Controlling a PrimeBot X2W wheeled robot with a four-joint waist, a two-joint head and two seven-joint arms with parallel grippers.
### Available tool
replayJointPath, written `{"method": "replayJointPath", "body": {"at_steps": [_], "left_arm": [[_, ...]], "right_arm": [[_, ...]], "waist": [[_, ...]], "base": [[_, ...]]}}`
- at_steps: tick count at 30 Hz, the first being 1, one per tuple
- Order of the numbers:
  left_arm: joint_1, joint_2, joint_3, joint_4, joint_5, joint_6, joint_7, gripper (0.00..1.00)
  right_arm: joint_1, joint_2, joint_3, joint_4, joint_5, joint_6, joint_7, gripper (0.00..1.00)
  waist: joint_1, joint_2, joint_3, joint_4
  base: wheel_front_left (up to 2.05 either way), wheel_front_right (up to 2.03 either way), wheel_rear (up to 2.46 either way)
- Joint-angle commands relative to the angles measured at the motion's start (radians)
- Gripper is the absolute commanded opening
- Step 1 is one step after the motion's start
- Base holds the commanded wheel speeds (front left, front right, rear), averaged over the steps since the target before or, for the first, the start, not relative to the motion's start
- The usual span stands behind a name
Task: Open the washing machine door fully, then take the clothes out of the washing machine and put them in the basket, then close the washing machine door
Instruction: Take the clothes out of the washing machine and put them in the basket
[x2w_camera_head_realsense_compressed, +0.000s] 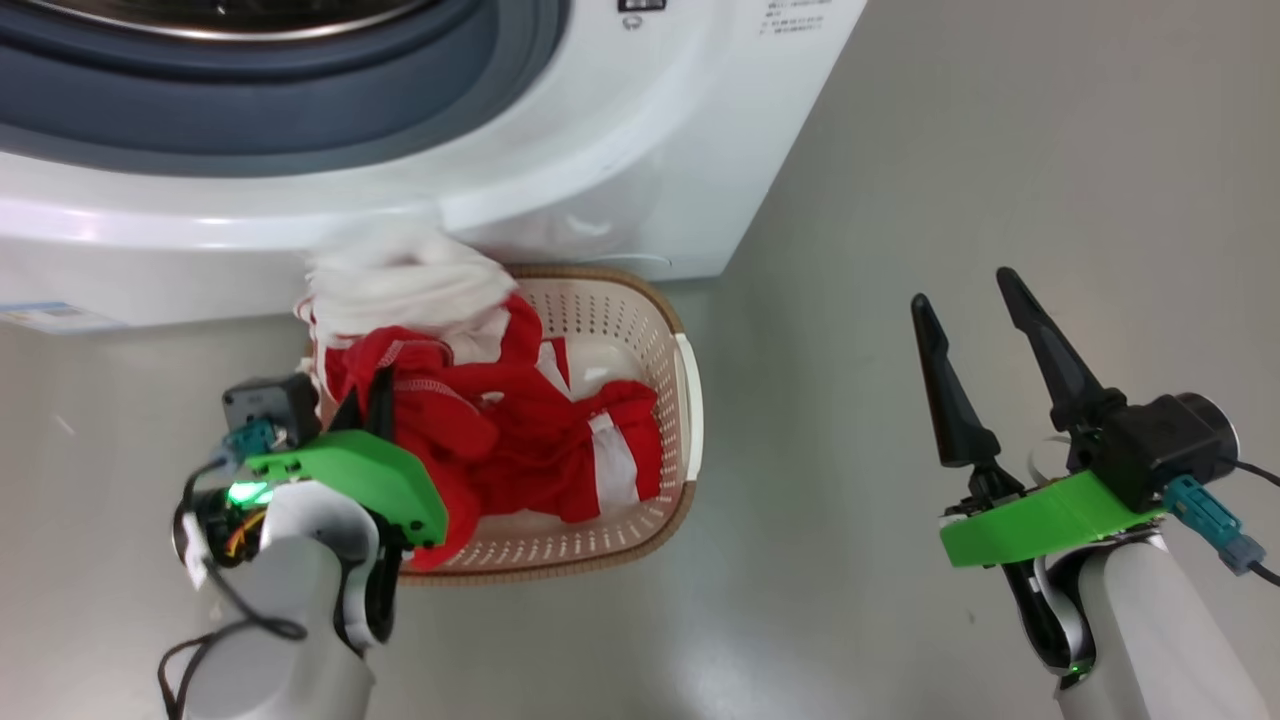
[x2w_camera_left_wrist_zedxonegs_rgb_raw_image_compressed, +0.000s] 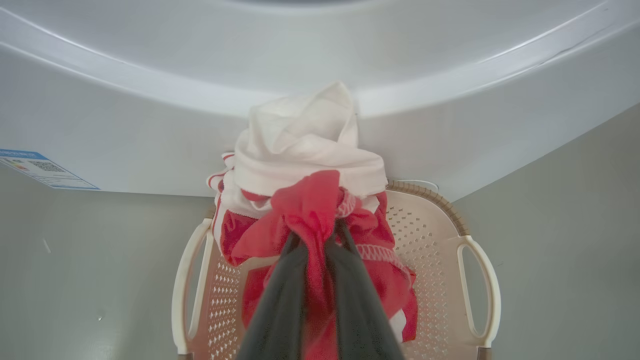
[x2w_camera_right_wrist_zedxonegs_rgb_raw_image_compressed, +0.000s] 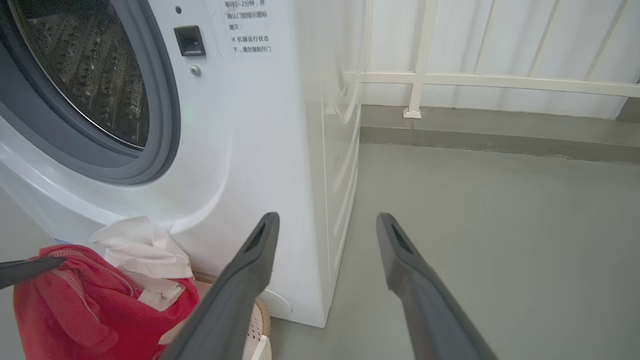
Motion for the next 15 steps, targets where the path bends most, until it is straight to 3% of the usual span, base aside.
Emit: {"method": "replayJointPath", "body": {"at_steps": [1,5,15], "left_arm": [[-0.037,0.02,0.024,0.026,-0.004,0.004,0.009,0.0],[-0.116,0.03,0.013,0.182,-0.018,-0.026,0.063,0.0],[-0.206,0.047,0.007,0.379,-0.031,-0.048,0.087,0.0]], "right_arm": [[-0.018,0.001,0.033,-0.015,0.012,0.005,-0.006,1.0],[-0.051,0.001,0.06,0.007,0.033,0.005,-0.006,1.0],[-0.077,0.001,0.082,0.032,0.048,0.005,-0.006,1.0]], "waist": [[0.0,0.0,0.044,-0.017],[0.0,0.0,0.087,-0.042],[0.0,0.0,0.138,-0.078]], "base": [[0.0,0.0,0.0],[0.0,0.0,0.0],[0.0,0.0,0.0]]}}
